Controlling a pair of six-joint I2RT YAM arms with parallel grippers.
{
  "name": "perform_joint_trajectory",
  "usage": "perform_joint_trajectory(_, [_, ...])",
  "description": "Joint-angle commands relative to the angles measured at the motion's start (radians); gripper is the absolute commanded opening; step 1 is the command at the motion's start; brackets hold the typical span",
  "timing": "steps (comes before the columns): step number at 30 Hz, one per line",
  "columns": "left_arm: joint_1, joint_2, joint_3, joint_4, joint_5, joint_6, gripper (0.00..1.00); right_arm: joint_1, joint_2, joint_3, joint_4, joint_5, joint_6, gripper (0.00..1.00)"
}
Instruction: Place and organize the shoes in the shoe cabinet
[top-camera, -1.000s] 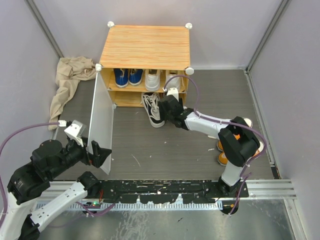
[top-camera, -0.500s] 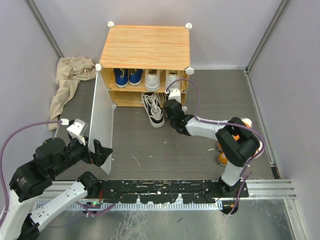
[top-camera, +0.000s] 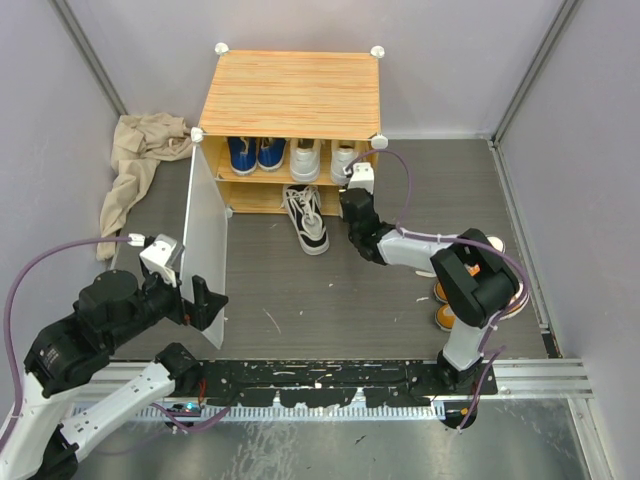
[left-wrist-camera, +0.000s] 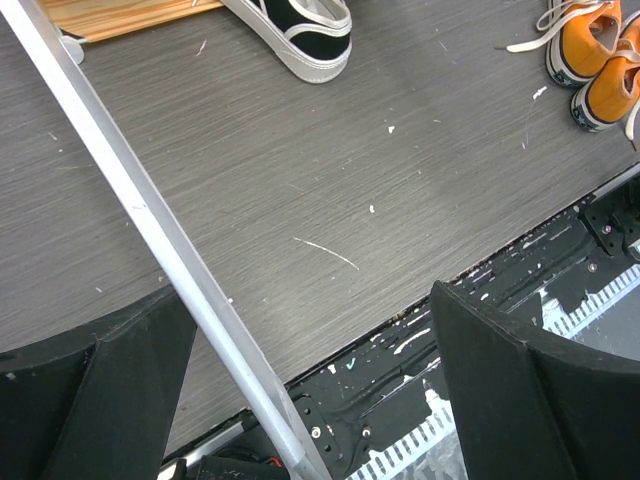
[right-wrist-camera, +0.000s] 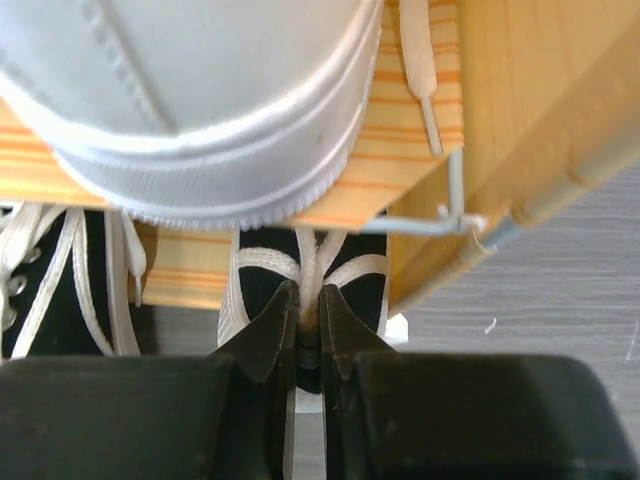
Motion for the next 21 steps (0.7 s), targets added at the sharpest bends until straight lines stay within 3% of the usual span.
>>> perform_joint_trajectory(1, [-0.002,0.012,0.002,0.054,-0.015,-0.01,0.98,-0.037,0.05,0.091,0.178,-0.018,-0.035,0.01])
perform_joint_trajectory(13, [-0.002,0.034,-0.006,0.067,-0.016,-0.009,0.98,-0.077,0.179,0.168,0.213,-0.025,-0.052,0.05])
perform_joint_trajectory(21, [-0.002,0.042,-0.009,0.07,-0.018,0.001,0.98,-0.079,0.158,0.103,0.183,-0.074,0.018,0.52])
